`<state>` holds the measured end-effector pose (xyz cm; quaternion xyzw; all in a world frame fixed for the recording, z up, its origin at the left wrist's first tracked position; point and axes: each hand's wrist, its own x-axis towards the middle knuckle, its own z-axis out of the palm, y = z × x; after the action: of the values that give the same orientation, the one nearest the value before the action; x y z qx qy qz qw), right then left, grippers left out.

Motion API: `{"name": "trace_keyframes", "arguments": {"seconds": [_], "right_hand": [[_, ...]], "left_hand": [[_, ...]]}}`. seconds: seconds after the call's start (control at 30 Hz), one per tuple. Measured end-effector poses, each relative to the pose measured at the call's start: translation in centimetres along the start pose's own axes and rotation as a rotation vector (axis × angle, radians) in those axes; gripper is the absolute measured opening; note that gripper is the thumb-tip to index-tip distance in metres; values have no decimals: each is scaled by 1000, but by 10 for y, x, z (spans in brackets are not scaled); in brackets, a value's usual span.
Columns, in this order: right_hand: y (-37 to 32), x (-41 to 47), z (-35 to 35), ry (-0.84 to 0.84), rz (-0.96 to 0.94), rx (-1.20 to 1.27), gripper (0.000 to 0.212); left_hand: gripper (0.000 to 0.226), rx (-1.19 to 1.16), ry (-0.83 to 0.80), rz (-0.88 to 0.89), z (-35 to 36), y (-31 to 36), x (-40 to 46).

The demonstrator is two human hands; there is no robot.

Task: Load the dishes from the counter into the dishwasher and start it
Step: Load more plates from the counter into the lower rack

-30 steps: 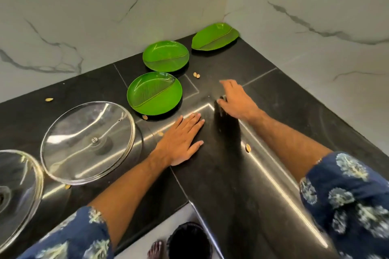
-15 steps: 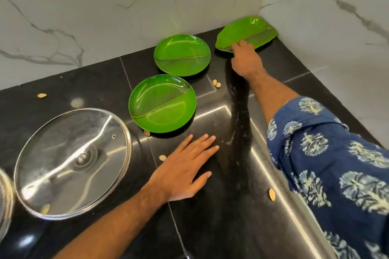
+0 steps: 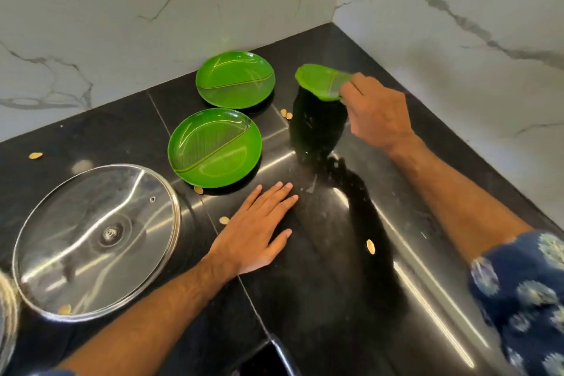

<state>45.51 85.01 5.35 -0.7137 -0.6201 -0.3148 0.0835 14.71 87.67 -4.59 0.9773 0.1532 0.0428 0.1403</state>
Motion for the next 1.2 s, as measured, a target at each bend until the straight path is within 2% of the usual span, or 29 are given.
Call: {"name": "trace_keyframes", "arguments": {"seconds": [0.13, 0.3, 0.4, 0.43, 0.47, 0.5, 0.53, 0.57, 0.6, 0.67, 0.7, 0.77, 0.8, 0.83, 0.9, 0.93, 1.0, 1.03, 1.1, 1.13, 1.2], "right_hand": [[-39, -82, -89, -33, 115, 80, 13], [-114, -191, -188, -87, 255, 114, 15], [-165, -239, -244, -94, 311, 89, 20], [-177, -247, -254, -90, 328, 84, 21], [-199, -265, -281, -130, 384, 24, 22], [-215, -276, -299, -154, 425, 1, 20], [-224, -283, -302, -159, 439, 48, 17], [-235, -288, -311, -182, 497, 102, 15], [-251, -300, -332, -237, 594, 128, 11], [-283, -322, -377, -267, 706, 164, 6], [-299, -340, -395, -287, 764, 157, 7], [-327, -376, -425, -367, 1005, 209, 9], [-340, -392, -442, -349, 1097, 270, 16], [-354, -407, -459, -268, 1128, 286, 28], [-389, -442, -479, -18, 1373, 432, 45], [-408, -460, -491, 150, 1562, 568, 45], [-447, -502, -511, 458, 1821, 808, 34], [-464, -522, -521, 542, 1934, 931, 42], [-494, -566, -533, 593, 2137, 1176, 66], [-510, -592, -536, 625, 2155, 1280, 64], [-539, -640, -543, 744, 2193, 1329, 61]], "left_hand": [[61, -13, 36, 26, 1, -1, -1], [63, -154, 67, 79, -3, 2, -7], [55, -158, 193, 123, -12, 16, -27], [50, -254, 244, 77, -15, 24, -33], [45, -445, 226, 60, -20, 49, -48], [41, -726, 167, -18, -23, 70, -60], [37, -1026, 72, -179, -26, 83, -64], [34, -1266, -69, -307, -27, 98, -68], [37, -1434, -243, -334, -26, 120, -78], [53, -1562, -432, -314, -19, 160, -105], [59, -1554, -448, -281, -14, 178, -120], [62, -1510, -489, -213, -5, 207, -149], [62, -1487, -514, -182, -2, 221, -164], [60, -1468, -548, -126, 2, 237, -178], [53, -1424, -647, -1, 12, 266, -209], [50, -1386, -713, 63, 19, 283, -229], [50, -1292, -840, 180, 35, 318, -270], [52, -1239, -881, 221, 46, 335, -291], [64, -1123, -929, 243, 68, 368, -331], [67, -1063, -965, 234, 79, 386, -353], [63, -976, -1012, 204, 108, 418, -398]]}}
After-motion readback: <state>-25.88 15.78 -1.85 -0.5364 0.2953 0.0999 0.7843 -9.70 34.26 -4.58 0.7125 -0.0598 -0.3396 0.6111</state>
